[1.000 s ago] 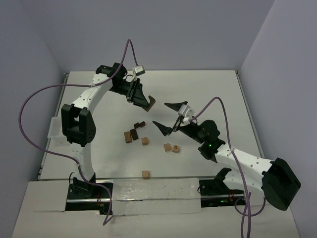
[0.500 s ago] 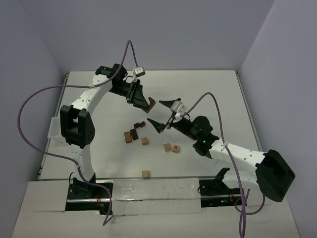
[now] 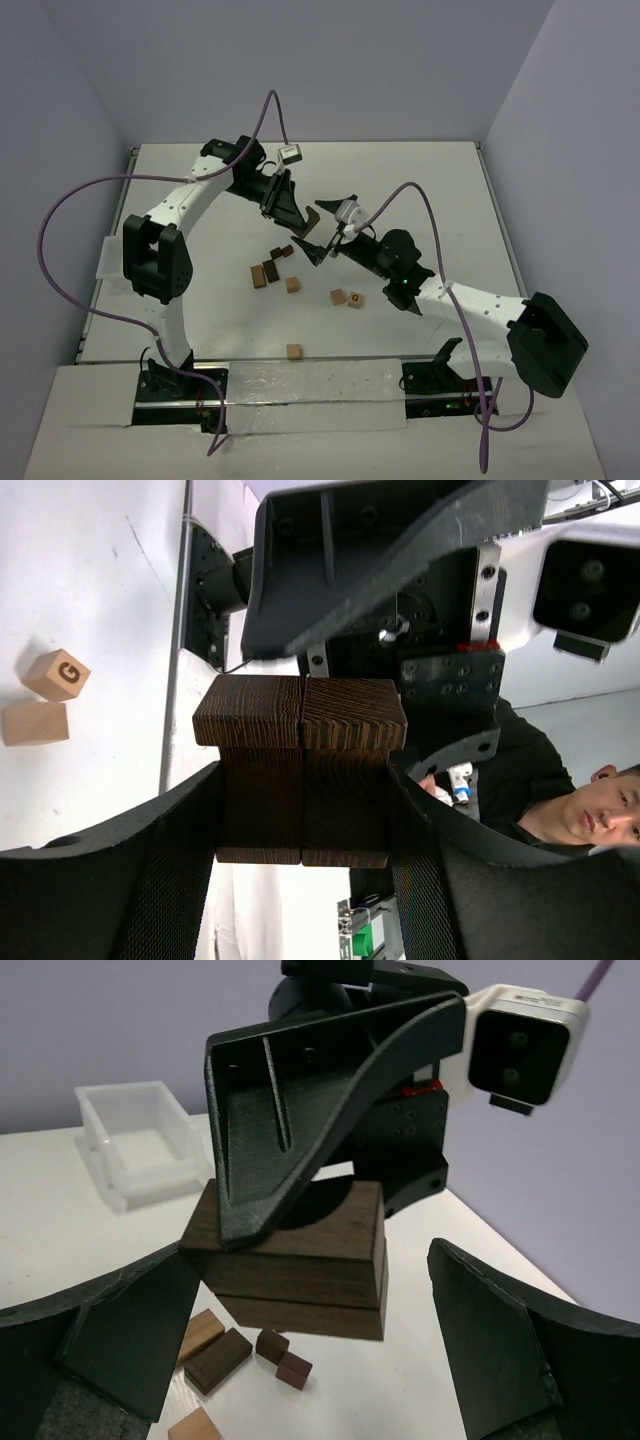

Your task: Build the wood block tower

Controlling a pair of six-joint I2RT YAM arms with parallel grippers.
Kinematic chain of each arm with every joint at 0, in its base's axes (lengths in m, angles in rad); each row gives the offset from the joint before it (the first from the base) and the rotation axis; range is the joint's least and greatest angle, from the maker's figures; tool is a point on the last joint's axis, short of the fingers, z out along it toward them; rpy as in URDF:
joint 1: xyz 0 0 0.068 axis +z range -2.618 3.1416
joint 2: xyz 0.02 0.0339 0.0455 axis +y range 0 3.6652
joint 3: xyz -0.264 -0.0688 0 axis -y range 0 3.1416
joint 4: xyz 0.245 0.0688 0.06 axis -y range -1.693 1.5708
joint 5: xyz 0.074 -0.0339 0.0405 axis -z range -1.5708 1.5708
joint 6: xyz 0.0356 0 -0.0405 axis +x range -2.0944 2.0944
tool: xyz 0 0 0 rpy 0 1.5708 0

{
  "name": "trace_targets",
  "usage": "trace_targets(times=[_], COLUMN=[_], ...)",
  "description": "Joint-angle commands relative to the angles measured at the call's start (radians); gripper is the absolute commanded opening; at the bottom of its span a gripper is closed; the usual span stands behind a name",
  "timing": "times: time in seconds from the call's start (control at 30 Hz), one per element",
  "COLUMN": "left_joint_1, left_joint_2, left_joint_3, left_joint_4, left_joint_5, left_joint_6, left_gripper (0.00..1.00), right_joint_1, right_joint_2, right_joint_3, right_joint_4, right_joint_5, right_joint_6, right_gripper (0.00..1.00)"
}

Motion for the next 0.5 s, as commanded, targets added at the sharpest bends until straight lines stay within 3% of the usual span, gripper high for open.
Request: trace_targets(times=[0.0, 0.27, 0.47], left_joint_1=[-0.012, -0.012, -0.014], left_joint_2=[-0.033, -0.044, -0.044], left_joint_3=[0.014, 0.021, 0.004], left_joint_4=[-0.02, -0.018, -0.018], left_joint_5=[0.251, 0.252, 0.251], left_joint_6=[-0.016, -0.016, -0.01], left_gripper=[0.0, 0.0, 0.0], right_joint_1=[0.028, 0.036, 0.036], right_joint_2=[0.014, 0.033, 0.024], right_joint_3=[0.045, 0.042, 0.043], right_joint_4=[0.05, 0.037, 0.051], right_joint_5=[0.011, 0.05, 0.08], right_joint_6=[-0.048, -0.092, -0.083], right_gripper=[1.0, 0.97, 0.77])
